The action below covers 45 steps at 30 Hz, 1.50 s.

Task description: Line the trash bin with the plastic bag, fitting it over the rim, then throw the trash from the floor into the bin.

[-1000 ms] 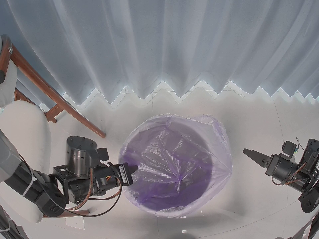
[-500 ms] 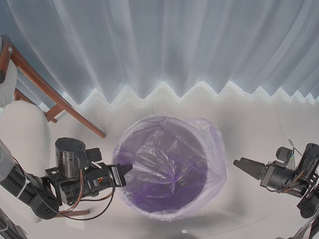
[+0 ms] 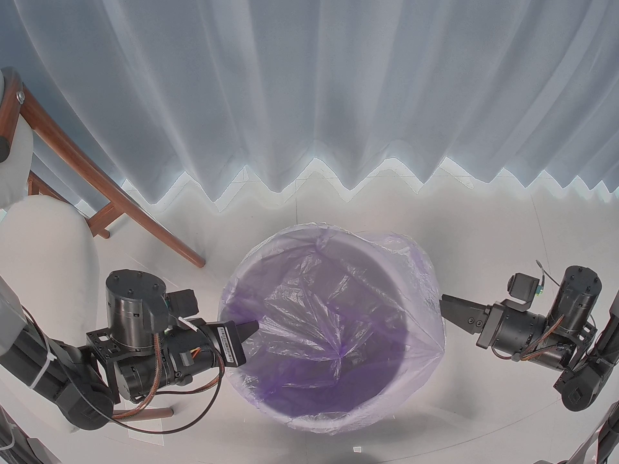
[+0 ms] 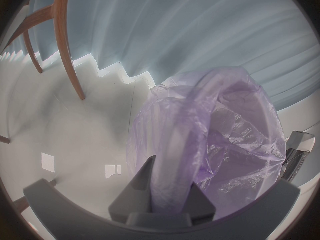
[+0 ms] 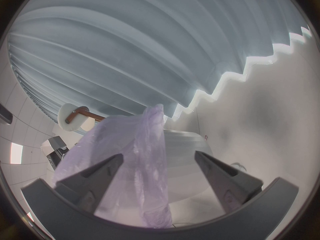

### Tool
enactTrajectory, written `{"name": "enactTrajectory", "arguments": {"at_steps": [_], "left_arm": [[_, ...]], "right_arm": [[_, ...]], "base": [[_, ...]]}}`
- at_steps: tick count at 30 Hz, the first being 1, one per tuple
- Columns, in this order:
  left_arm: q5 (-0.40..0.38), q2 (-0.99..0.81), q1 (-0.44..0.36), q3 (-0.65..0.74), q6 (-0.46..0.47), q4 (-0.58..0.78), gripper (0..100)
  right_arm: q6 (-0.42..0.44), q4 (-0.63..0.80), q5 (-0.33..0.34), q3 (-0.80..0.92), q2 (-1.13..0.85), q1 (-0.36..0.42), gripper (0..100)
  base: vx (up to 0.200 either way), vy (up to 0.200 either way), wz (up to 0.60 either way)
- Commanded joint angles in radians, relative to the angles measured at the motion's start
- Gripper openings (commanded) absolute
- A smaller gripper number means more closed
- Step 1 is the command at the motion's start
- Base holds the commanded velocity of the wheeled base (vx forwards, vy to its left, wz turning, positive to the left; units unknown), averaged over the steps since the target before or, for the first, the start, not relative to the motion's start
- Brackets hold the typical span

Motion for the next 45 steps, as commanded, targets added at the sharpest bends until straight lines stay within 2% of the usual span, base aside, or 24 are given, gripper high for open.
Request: {"name": "enactTrajectory", "arguments": {"at_steps": [1, 10, 16, 23, 35, 36, 40, 45], "left_arm": [[0.001, -0.005, -0.001, 0.017, -0.001, -0.004, 0], [-0.011, -0.060, -0.001, 0.060, 0.001, -0.006, 0], [-0.055, -0.095, -0.013, 0.111, -0.002, -0.052, 0], [-0.082, -0.097, -0.013, 0.139, -0.001, -0.116, 0], [-0.072, -0.089, -0.013, 0.139, 0.004, -0.119, 0], [-0.072, -0.089, -0.013, 0.137, 0.004, -0.119, 0], [-0.069, -0.088, -0.010, 0.128, 0.010, -0.119, 0], [-0.043, -0.063, -0.004, 0.128, 0.096, -0.110, 0]], "right_arm": [[-0.008, -0.013, -0.004, -0.011, 0.087, -0.002, 0], [-0.016, -0.013, -0.010, -0.040, 0.145, -0.022, 0], [-0.023, -0.013, -0.121, -0.114, 0.233, -0.027, 0], [-0.023, -0.013, -0.125, -0.109, 0.268, -0.027, 0], [-0.042, -0.013, -0.145, -0.100, 0.256, -0.027, 0], [-0.048, -0.013, -0.145, -0.091, 0.253, -0.027, 100], [-0.065, -0.015, -0.147, -0.048, 0.237, -0.027, 100], [-0.052, -0.013, -0.134, 0.069, 0.109, -0.047, 100]], "base": [[0.000, 0.000, 0.00], [0.000, 0.000, 0.00], [0.000, 0.000, 0.00], [0.000, 0.000, 0.00], [0.000, 0.000, 0.00], [0.000, 0.000, 0.00], [0.000, 0.000, 0.00], [0.000, 0.000, 0.00]]}}
